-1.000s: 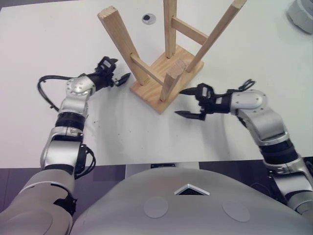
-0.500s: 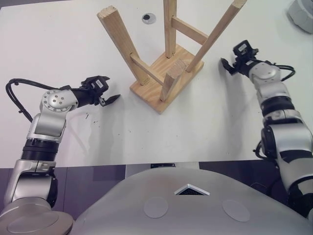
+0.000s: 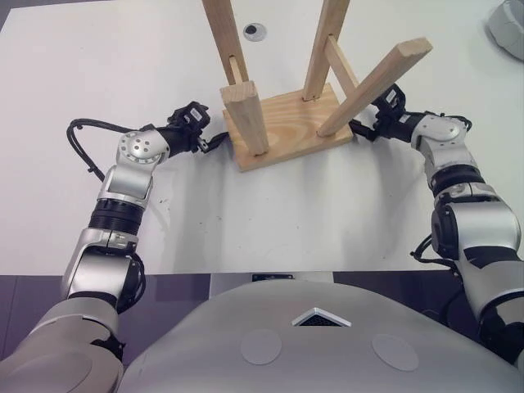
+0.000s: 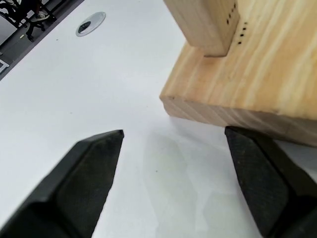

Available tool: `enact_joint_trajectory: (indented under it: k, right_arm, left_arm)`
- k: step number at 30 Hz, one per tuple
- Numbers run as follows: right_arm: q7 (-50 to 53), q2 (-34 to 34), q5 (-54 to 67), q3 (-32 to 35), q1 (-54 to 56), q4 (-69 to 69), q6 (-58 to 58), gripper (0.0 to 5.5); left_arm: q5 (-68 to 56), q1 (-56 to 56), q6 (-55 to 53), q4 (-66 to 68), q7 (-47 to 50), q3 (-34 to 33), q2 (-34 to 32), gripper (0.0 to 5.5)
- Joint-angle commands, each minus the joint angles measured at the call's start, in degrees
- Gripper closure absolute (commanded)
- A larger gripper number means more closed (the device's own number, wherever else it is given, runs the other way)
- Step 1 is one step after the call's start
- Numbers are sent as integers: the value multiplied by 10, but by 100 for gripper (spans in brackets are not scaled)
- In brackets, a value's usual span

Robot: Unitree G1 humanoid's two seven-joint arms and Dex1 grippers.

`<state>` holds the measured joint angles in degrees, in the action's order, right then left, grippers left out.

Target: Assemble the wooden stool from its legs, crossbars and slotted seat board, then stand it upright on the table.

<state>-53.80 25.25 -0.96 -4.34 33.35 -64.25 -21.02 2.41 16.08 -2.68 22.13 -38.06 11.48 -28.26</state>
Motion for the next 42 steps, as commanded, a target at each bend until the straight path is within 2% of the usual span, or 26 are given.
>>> enact_joint_trajectory:
  k: [1, 6, 9, 12, 16, 23, 29, 37, 42]
  right_arm:
    - [-93, 5, 20, -31, -104, 141, 40, 170]
    - [2, 47, 25, 12, -172, 280, 53, 170]
    - [4, 69, 48, 31, -229, 368, 86, 170]
    - [6, 90, 41, 32, -263, 397, 94, 170]
    - [4, 89, 38, 15, -273, 423, 113, 170]
    - [7, 57, 36, -29, -278, 485, 152, 170]
    - [20, 55, 43, -30, -288, 535, 192, 170]
    - [-34, 81, 171, -2, -310, 730, 396, 170]
    - [-54, 108, 218, 8, -308, 792, 485, 170]
  left_arm:
    - [0, -37, 4, -10, -13, 4, -1, 171]
    - [-2, -95, 9, -62, -26, -39, -68, 171]
    - [-8, -105, 30, -55, -32, -66, -103, 171]
    - [-11, -124, 46, -60, -49, -68, -121, 171]
    - [-25, -169, 28, -114, -67, -52, -106, 171]
    - [-28, -179, 0, -161, -45, -24, -61, 171]
    - [-43, -189, -35, -209, -49, -11, -42, 171]
    - [-199, -193, -221, -387, -60, -72, -7, 171]
    - [-240, -213, -306, -458, -60, -96, -14, 171]
